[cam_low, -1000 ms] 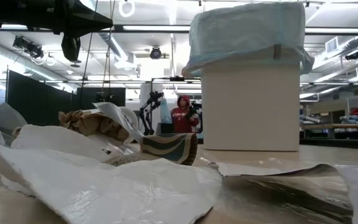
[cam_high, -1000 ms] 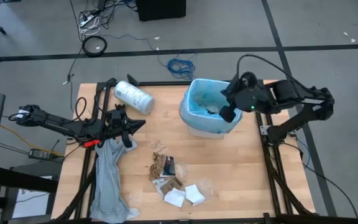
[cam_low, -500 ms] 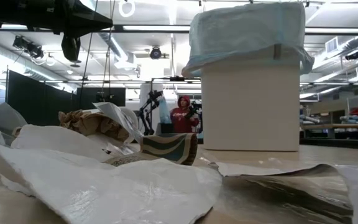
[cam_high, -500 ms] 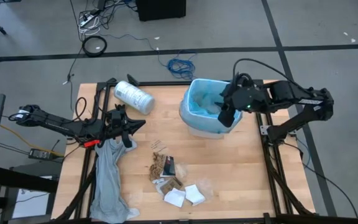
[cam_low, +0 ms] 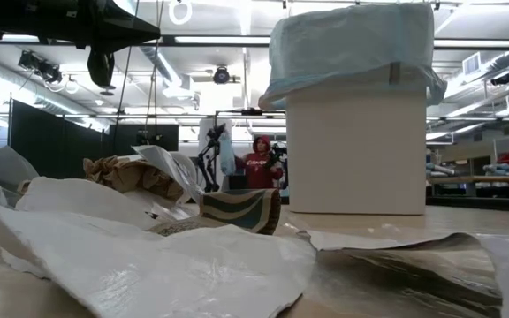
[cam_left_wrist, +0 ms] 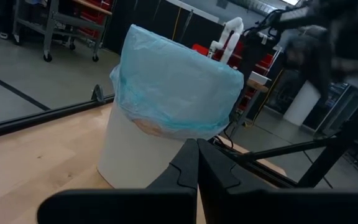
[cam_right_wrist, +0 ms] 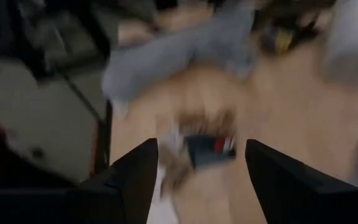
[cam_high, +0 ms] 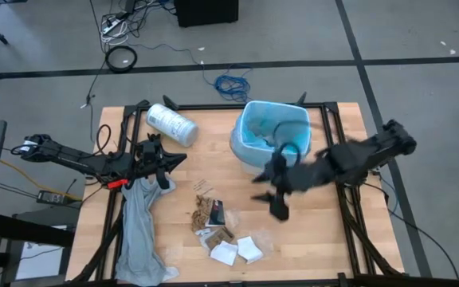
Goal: Place trash/remove bag and relplace
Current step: Put the transparent plastic into the trash bin
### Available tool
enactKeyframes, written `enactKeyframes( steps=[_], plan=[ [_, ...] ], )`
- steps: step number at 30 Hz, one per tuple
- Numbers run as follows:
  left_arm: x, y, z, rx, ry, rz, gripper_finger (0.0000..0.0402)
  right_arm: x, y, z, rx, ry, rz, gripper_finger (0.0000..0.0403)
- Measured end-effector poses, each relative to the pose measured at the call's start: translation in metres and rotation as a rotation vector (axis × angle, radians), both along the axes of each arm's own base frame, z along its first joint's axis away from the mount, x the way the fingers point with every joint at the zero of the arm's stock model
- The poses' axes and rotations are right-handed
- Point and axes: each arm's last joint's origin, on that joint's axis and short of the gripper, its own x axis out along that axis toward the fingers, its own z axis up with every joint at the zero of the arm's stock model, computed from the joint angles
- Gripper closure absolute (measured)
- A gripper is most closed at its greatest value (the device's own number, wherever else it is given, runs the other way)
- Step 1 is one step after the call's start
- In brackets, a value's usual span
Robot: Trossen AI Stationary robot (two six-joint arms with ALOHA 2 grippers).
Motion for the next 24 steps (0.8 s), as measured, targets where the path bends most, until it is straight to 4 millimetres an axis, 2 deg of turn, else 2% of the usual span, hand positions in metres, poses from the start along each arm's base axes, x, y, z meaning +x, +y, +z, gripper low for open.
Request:
enactKeyframes(
  steps=[8,12,18,24],
  plan=[
    [0.000,0.000,0.000,0.000,0.000,0.000,0.0394,0.006,0.063,-0.098,0.025,0.362,0.026,0.0155],
    [0.000,0.000,0.000,0.000,0.001,0.000,0.0394,0.004,0.088,-0.142,0.078,0.404,-0.004,0.0149],
    [0.000,0.000,0.000,0.000,0.000,0.000,0.0394,0.003,0.107,-0.196,0.111,0.417,-0.025,0.0154],
    [0.000,0.000,0.000,0.000,0.000,0.000,0.0394,0.011,0.113,-0.243,0.063,0.470,-0.041,0.0151]
  ],
)
